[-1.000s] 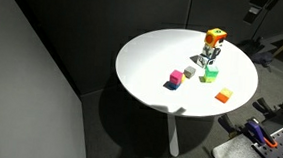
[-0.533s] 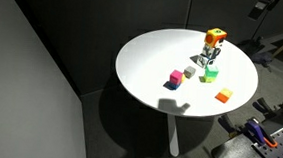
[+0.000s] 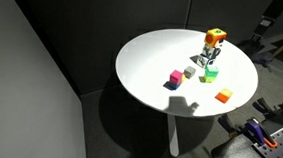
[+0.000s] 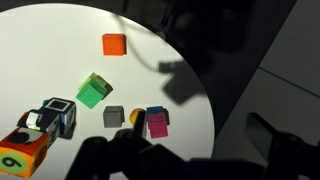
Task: Put the orange block on the grey block
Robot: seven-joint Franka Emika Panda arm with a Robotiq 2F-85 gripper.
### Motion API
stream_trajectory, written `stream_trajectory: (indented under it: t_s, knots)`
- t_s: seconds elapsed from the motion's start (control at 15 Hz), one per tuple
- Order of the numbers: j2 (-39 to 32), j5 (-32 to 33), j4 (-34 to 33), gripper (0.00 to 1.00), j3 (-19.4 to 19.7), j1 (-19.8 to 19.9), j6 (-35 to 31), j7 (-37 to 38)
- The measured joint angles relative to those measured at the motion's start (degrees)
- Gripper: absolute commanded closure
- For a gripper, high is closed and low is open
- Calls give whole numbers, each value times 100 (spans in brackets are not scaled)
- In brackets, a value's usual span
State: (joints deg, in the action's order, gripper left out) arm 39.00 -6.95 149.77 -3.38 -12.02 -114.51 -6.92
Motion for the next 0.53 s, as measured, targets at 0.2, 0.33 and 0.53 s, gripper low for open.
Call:
stream_trajectory:
  t_s: [0.2,0.33,0.53]
  knots:
    - [-57,0,174,0,78,27,-93,-15]
    - [-117,0,298,0,102,88,-228,-15]
    - [-235,0,484,0,117,238,-536,-7]
